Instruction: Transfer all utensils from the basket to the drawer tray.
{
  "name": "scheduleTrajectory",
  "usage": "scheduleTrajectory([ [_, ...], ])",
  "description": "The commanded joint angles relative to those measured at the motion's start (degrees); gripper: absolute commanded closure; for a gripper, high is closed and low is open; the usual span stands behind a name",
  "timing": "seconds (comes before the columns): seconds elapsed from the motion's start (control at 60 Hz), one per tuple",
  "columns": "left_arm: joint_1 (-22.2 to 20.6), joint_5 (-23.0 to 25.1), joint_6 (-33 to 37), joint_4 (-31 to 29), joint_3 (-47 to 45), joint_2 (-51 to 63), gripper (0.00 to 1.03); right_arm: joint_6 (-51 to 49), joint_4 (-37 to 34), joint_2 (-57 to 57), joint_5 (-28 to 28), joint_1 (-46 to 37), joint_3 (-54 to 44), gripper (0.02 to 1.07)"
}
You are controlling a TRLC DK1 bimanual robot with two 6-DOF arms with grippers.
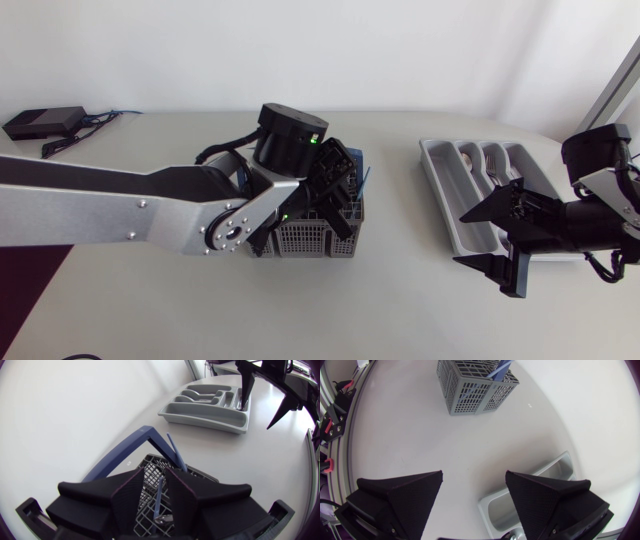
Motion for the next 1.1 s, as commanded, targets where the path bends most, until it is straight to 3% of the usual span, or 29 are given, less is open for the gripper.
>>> scheduleTrajectory([
  [0.0,0.22,-0.61,1.06,0.14,-2.05,0.66,0.79,1.01,0.57,-0.26,0.15,0.56,-1.65,0.16],
  [0.2,0.75,-0.61,0.62,1.19,-3.19,-0.04,1.0,1.45,1.8,-0.34,0.5,1.62,-2.36,0.16],
  [0.783,1.72,0.71,-1.13,2.43,-7.32,-11.29,1.0,6.28,2.86,-2.45,3.23,7.94,-3.85,0.16],
  [1.083,1.28,1.76,-4.03,3.22,-4.95,-14.9,1.0,9.97,3.65,-4.3,3.76,10.58,-3.67,0.16],
])
